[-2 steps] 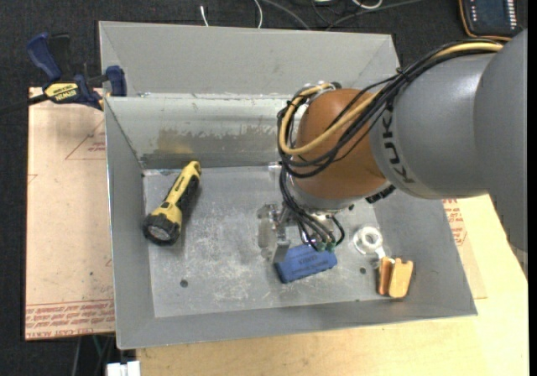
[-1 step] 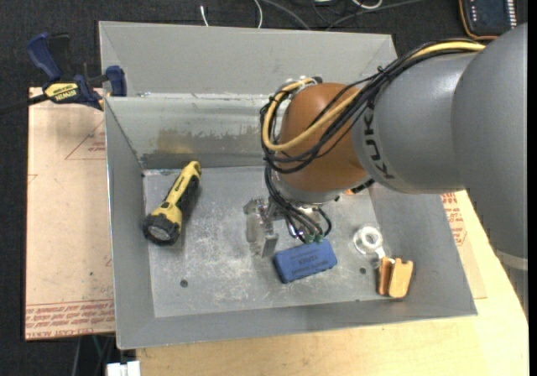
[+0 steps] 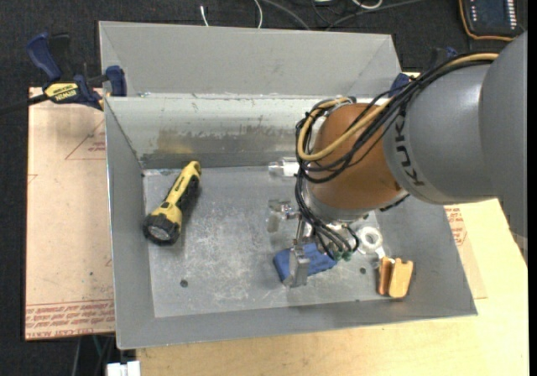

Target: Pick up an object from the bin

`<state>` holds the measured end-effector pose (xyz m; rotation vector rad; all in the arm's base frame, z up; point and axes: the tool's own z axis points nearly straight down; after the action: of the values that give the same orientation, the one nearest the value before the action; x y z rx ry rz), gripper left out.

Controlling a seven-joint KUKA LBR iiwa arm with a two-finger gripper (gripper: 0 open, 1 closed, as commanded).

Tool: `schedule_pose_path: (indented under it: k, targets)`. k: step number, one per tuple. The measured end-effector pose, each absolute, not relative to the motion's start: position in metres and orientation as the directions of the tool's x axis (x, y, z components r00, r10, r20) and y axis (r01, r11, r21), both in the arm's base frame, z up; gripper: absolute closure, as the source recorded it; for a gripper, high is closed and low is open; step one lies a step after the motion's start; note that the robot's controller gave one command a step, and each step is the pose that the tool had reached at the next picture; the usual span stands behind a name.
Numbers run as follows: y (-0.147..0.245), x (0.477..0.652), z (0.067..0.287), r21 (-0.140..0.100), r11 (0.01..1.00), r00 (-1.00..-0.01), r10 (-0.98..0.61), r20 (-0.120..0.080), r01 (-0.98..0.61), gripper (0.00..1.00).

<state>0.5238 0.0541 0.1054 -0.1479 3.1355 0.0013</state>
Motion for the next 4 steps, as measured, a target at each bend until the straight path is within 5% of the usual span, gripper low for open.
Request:
schedule_pose_path:
  k: [3,4]
  targets:
    - [0.037,0.513,0.101,0.004,0.994,-0.994,-0.11,-0.005,-0.11,0.0]
    - [0.025,0.537,0.071,0.001,0.856,-0.856,-0.517,-0.01,-0.517,1.0]
